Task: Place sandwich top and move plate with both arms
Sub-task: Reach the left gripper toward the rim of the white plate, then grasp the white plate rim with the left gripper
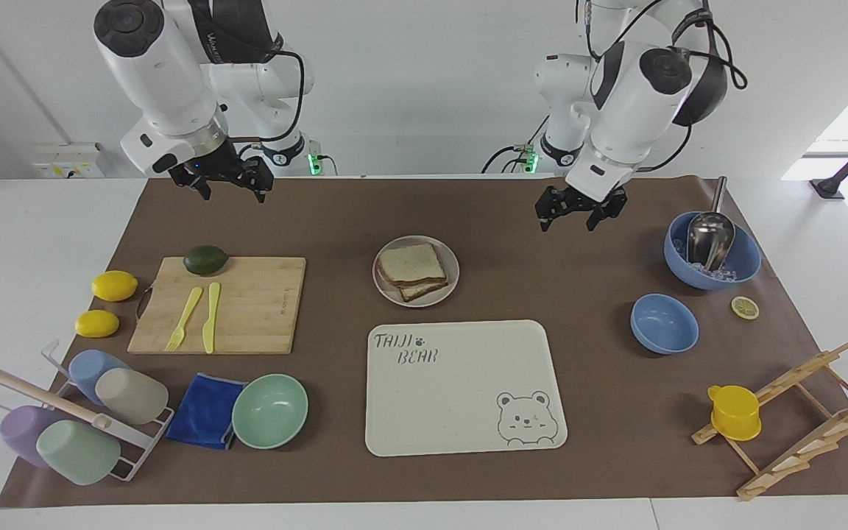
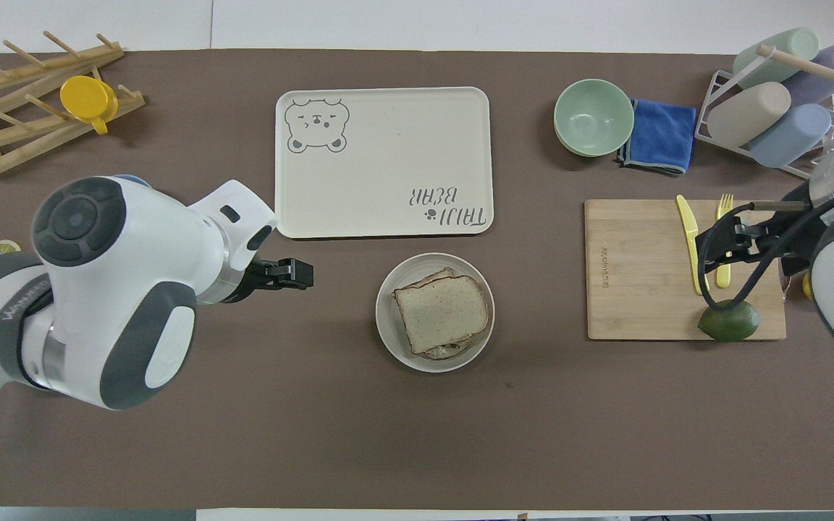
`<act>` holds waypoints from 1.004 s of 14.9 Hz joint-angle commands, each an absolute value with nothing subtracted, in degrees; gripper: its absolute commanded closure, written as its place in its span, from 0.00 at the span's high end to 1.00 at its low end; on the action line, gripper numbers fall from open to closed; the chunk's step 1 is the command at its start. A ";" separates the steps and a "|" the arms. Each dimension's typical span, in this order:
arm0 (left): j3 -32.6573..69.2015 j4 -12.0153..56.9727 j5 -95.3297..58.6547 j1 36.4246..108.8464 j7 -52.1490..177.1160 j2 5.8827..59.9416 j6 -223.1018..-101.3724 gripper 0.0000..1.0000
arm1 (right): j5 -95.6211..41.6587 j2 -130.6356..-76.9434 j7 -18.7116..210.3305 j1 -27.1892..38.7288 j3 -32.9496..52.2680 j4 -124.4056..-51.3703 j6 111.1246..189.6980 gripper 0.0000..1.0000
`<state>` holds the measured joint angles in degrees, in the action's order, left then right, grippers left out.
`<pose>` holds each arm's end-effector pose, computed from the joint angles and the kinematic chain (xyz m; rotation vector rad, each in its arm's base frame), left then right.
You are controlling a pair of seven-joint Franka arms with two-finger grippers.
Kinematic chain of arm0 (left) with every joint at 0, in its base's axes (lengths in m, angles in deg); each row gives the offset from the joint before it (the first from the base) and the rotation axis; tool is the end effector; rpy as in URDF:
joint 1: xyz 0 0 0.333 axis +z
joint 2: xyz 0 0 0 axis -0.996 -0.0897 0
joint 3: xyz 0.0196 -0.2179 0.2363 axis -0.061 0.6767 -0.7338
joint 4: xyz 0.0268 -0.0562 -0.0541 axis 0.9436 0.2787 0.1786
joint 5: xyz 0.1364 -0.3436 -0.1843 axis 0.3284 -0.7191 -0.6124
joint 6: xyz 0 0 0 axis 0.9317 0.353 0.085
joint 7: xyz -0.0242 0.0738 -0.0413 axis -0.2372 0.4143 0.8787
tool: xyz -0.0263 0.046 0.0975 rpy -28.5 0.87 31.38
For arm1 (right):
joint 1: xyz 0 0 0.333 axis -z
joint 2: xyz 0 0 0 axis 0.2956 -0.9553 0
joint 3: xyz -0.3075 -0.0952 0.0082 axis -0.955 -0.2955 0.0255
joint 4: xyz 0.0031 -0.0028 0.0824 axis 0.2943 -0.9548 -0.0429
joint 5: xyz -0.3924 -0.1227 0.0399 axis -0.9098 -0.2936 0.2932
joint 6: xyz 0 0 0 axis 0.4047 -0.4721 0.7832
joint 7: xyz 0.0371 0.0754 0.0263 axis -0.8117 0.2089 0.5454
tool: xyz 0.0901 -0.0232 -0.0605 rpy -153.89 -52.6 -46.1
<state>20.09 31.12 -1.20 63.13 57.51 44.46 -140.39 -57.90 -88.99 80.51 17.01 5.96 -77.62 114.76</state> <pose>0.4983 -0.2590 0.4427 3.0244 -0.0676 -0.0682 0.5560 0.0349 0.5837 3.0980 -0.0956 -0.3256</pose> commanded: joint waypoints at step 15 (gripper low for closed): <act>19.38 42.74 -12.10 49.35 51.56 35.33 -162.98 0.82 | -57.22 -88.27 86.76 17.90 3.17 -77.83 117.63 1.00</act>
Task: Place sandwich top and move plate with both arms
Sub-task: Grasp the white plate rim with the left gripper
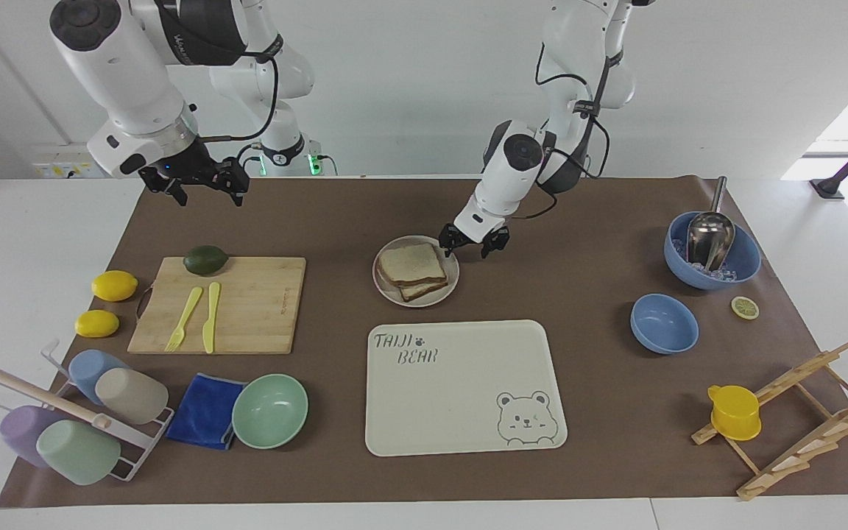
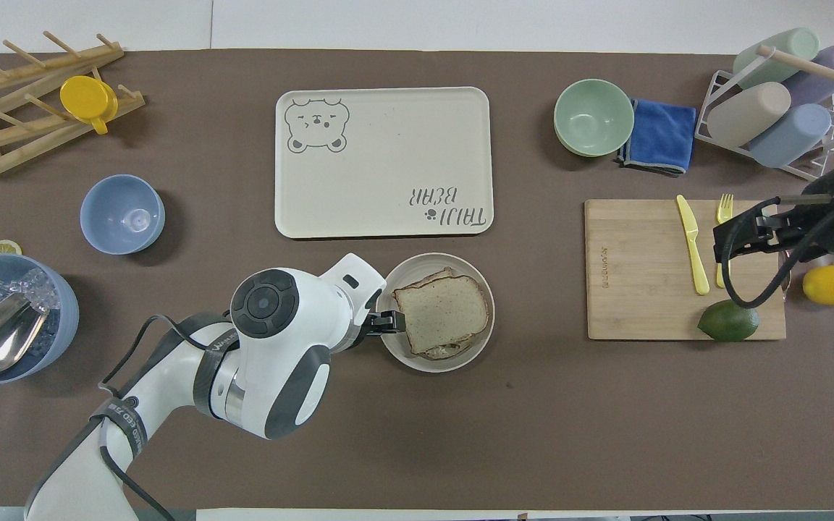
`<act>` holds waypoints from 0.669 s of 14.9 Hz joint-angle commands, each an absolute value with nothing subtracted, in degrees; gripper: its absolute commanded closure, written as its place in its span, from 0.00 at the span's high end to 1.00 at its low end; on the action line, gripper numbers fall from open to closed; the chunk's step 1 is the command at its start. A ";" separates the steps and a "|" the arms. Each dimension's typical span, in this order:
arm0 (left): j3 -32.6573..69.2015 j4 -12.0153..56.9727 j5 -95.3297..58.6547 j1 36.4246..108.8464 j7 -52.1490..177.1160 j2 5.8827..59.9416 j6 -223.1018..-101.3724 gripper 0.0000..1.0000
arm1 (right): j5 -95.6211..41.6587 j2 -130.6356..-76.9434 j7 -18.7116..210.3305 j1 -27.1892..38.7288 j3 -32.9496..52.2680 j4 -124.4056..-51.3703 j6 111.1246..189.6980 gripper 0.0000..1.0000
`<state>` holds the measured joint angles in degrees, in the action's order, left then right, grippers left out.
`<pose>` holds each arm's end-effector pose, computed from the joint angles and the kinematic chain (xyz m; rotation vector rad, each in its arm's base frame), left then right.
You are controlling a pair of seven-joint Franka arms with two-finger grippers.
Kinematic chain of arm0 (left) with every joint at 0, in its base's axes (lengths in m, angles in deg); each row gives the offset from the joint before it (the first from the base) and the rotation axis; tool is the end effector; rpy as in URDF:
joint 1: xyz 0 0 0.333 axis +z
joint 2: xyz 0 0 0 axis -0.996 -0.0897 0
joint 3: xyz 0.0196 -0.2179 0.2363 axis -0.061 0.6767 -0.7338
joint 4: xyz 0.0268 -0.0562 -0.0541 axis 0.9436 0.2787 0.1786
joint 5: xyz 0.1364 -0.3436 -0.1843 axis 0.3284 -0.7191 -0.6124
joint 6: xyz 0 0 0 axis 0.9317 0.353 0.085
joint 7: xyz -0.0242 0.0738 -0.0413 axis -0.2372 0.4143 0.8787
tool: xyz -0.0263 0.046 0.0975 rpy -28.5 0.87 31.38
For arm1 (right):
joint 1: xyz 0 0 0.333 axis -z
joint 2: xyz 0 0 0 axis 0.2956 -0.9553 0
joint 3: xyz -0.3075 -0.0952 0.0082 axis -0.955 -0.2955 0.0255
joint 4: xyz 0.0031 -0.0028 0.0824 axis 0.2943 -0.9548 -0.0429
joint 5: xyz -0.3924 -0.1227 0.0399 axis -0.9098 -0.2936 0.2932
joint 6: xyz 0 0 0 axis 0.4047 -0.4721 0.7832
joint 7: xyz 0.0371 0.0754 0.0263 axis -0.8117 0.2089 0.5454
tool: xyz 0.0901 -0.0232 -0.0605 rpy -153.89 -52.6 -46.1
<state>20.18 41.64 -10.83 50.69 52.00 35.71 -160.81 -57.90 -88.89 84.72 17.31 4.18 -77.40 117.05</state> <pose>0.4289 -0.3531 0.3038 2.9359 -0.0076 -0.1479 0.5618 0.0149 0.5891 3.1187 -0.0381 -0.2577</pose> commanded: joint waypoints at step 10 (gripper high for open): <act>19.38 42.57 -12.80 47.67 51.73 33.30 -164.65 0.44 | -56.96 -88.18 86.23 17.63 2.63 -78.00 117.28 1.00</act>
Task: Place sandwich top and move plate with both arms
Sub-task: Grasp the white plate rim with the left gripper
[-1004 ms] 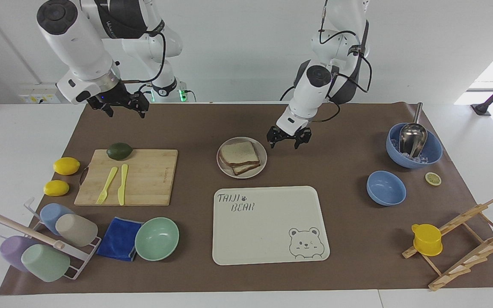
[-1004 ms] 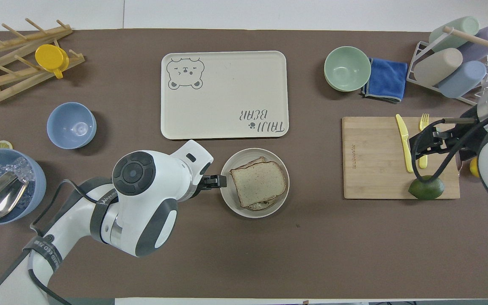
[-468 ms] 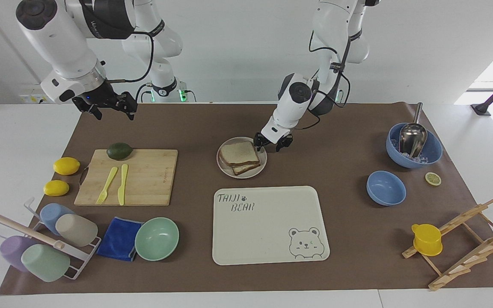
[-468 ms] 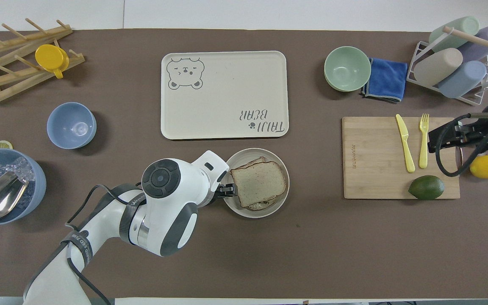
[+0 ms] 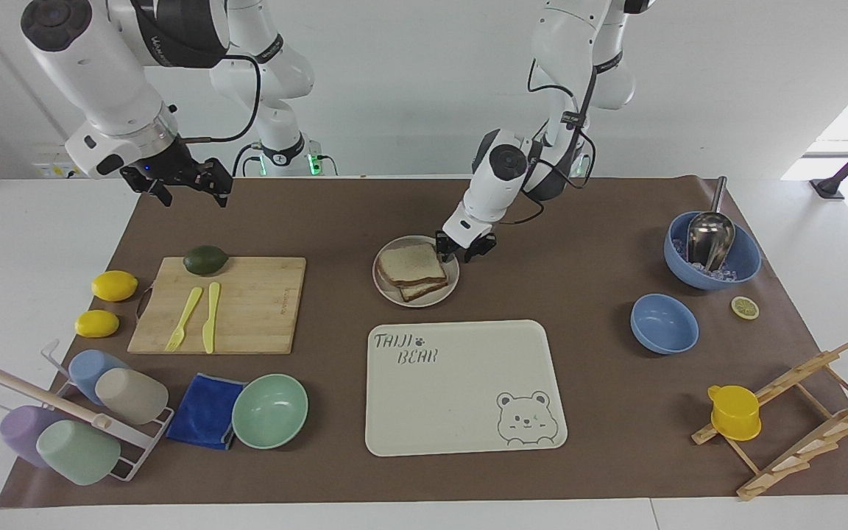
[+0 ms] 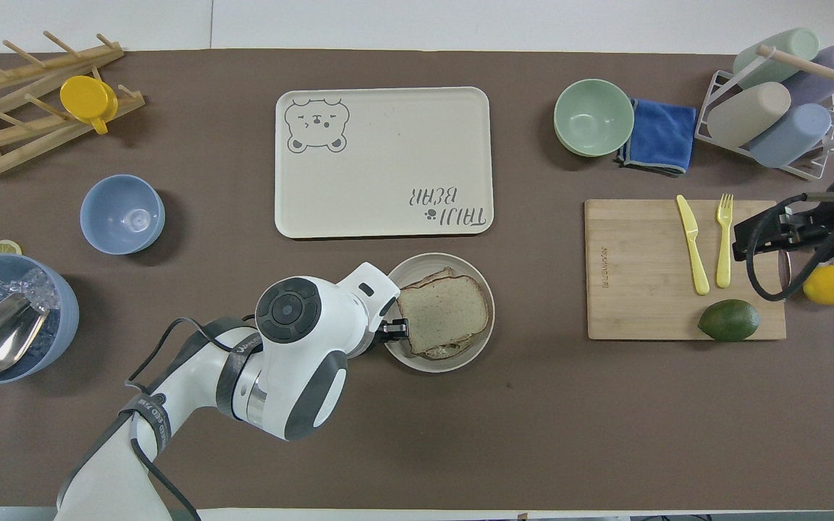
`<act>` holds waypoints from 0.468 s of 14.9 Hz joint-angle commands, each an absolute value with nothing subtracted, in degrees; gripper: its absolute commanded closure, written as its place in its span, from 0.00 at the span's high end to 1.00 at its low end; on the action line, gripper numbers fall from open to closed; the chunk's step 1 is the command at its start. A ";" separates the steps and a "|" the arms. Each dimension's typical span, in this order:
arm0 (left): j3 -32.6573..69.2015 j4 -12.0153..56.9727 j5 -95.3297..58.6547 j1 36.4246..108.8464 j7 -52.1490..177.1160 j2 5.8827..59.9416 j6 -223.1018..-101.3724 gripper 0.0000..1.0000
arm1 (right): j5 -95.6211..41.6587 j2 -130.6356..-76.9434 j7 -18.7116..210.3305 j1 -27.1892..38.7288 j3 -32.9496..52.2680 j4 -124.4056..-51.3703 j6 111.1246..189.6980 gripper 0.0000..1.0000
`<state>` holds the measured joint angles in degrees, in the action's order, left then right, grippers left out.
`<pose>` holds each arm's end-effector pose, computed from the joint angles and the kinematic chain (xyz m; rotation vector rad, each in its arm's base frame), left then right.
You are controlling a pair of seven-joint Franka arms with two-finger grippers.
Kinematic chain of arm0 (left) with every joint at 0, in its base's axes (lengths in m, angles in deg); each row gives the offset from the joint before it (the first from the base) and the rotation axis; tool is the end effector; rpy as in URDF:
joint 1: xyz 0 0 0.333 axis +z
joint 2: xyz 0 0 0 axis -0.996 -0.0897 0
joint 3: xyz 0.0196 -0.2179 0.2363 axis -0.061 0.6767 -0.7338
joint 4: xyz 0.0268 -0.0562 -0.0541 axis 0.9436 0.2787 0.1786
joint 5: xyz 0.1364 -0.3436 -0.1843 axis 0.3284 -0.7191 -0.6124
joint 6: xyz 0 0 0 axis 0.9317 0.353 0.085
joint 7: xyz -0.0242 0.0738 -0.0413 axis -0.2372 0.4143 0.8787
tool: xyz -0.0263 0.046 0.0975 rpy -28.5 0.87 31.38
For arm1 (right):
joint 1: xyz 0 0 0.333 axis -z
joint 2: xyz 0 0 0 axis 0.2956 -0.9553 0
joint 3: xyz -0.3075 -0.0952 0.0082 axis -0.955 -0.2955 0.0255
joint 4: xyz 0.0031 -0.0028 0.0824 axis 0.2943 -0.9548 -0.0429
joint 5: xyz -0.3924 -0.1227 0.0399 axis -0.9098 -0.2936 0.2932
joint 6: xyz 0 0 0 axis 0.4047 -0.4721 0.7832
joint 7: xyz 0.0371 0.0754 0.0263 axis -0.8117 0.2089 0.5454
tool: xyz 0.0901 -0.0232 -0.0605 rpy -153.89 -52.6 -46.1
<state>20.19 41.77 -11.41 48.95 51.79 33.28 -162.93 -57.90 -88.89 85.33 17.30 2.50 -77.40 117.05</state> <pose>0.4199 -0.3659 0.2825 2.9403 -0.0225 -0.1638 0.5620 -0.0014 0.5891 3.1213 -0.0670 -0.2583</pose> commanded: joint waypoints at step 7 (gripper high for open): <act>19.46 42.13 -12.80 47.76 52.35 33.22 -164.48 0.00 | -57.04 -88.18 86.23 17.81 2.63 -78.00 117.28 1.00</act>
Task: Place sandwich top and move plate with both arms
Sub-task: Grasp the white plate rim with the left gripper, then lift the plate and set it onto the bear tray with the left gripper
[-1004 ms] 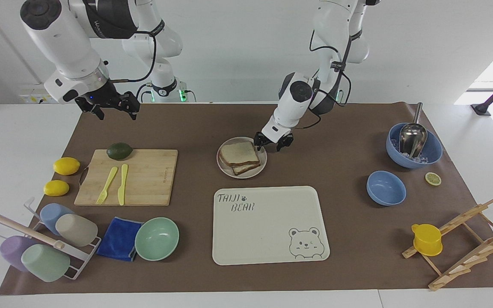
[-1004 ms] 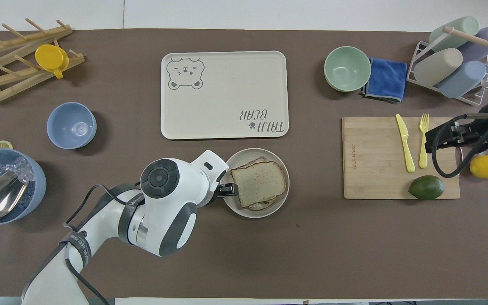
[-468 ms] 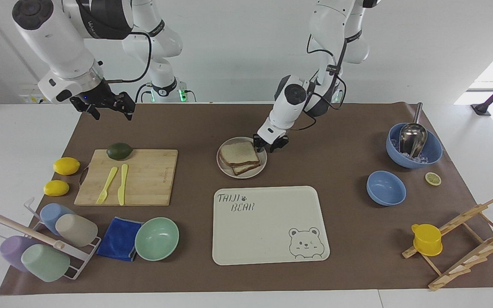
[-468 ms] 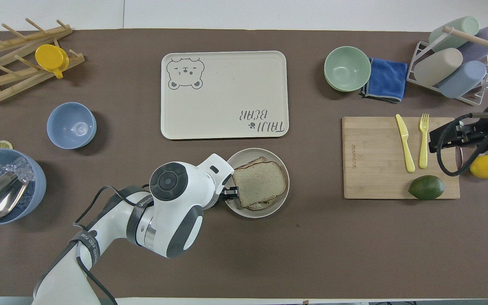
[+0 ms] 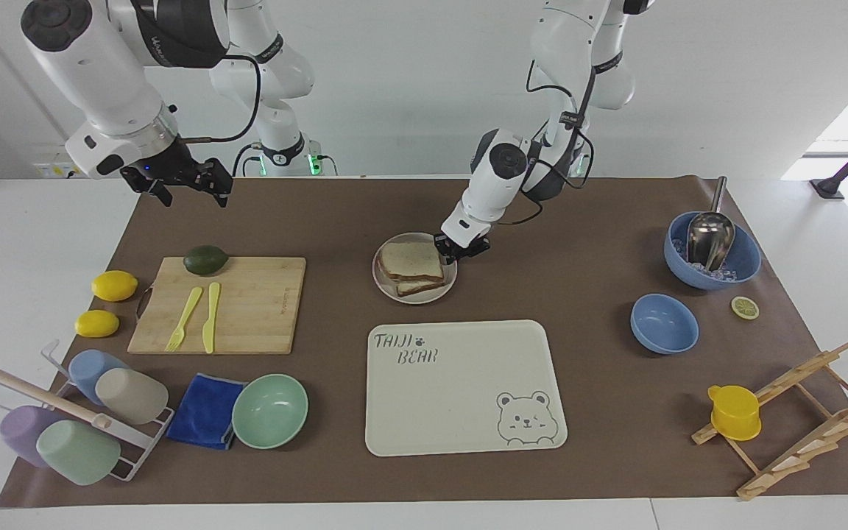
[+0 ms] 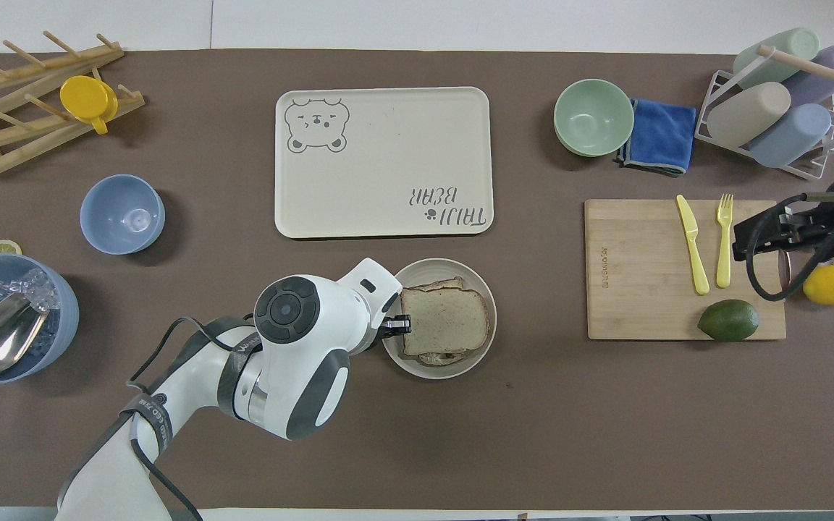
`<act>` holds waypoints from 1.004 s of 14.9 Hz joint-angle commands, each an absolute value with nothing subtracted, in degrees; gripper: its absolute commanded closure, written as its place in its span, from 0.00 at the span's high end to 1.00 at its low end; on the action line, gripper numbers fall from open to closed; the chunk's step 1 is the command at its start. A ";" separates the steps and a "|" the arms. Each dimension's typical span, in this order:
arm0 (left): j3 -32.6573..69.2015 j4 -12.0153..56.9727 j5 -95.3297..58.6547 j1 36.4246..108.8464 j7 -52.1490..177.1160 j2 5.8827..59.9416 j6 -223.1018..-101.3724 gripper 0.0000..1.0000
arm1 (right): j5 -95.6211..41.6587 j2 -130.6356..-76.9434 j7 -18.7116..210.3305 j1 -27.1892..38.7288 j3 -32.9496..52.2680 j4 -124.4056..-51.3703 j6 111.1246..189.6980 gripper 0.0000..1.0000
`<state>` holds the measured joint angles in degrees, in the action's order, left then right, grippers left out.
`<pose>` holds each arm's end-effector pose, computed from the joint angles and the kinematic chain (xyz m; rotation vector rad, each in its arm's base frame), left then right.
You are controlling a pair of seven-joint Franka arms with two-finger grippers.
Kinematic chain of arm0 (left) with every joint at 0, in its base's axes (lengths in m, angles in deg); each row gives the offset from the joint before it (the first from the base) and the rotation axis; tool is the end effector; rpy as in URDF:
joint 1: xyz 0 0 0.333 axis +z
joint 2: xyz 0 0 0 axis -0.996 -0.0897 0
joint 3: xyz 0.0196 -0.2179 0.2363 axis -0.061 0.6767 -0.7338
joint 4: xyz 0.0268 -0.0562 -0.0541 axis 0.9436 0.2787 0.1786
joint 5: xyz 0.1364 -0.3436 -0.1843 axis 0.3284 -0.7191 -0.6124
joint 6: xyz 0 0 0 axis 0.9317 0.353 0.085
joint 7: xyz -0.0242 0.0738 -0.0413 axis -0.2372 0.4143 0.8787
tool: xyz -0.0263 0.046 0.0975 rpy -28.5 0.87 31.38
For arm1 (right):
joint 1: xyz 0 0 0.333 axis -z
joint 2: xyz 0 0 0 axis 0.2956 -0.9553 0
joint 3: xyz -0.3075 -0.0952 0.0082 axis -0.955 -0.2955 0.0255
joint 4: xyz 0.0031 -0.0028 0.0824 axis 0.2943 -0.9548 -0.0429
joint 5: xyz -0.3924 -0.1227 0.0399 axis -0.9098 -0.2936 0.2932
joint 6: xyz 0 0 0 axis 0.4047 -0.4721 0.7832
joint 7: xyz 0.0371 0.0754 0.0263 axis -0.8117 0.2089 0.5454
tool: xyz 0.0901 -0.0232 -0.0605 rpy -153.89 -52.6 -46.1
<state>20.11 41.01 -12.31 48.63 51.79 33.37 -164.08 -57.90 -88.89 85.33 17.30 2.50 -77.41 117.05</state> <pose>0.4241 -0.3714 0.2907 2.9155 -0.0098 -0.1287 0.5620 -0.0014 0.5891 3.1212 -0.0670 -0.2586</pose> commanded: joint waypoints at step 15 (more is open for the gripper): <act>19.29 28.87 -12.89 56.98 53.23 35.06 -145.15 0.00 | -57.04 -88.18 86.14 17.81 2.63 -78.09 117.28 1.00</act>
<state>19.30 31.63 -12.50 55.23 52.34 34.86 -148.73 -57.90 -88.89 85.33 17.30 2.49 -77.41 117.05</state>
